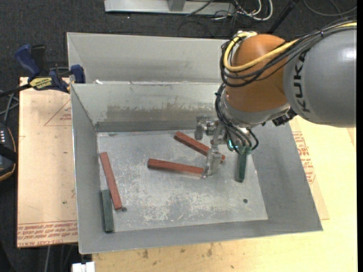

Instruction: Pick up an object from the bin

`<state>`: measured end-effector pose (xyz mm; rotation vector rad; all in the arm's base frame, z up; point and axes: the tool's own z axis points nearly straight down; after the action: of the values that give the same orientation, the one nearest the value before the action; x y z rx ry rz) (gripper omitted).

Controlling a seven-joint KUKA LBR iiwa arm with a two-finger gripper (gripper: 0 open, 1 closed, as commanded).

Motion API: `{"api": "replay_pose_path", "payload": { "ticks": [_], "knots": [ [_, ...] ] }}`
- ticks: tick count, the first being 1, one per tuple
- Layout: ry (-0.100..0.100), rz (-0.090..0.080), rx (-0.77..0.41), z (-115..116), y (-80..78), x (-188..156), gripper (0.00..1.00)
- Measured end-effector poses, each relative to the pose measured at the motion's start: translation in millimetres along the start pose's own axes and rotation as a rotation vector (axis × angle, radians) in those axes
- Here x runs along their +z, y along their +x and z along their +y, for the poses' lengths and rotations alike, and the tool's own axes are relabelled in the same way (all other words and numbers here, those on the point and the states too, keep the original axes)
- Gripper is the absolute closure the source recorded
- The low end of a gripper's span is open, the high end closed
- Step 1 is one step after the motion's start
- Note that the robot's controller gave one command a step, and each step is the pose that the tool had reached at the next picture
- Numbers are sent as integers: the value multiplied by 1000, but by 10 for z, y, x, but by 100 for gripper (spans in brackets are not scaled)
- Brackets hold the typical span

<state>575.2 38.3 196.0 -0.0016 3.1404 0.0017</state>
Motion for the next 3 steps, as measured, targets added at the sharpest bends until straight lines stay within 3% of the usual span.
{"api": "replay_pose_path", "payload": {
  "ticks": [1, 2, 3],
  "knots": [
    [0, -8, -51, -152, -157, 513, 0],
    [0, -4, -74, -579, -502, 1234, 100],
    [0, -4, -73, -579, -502, 1234, 100]
  ]
}}
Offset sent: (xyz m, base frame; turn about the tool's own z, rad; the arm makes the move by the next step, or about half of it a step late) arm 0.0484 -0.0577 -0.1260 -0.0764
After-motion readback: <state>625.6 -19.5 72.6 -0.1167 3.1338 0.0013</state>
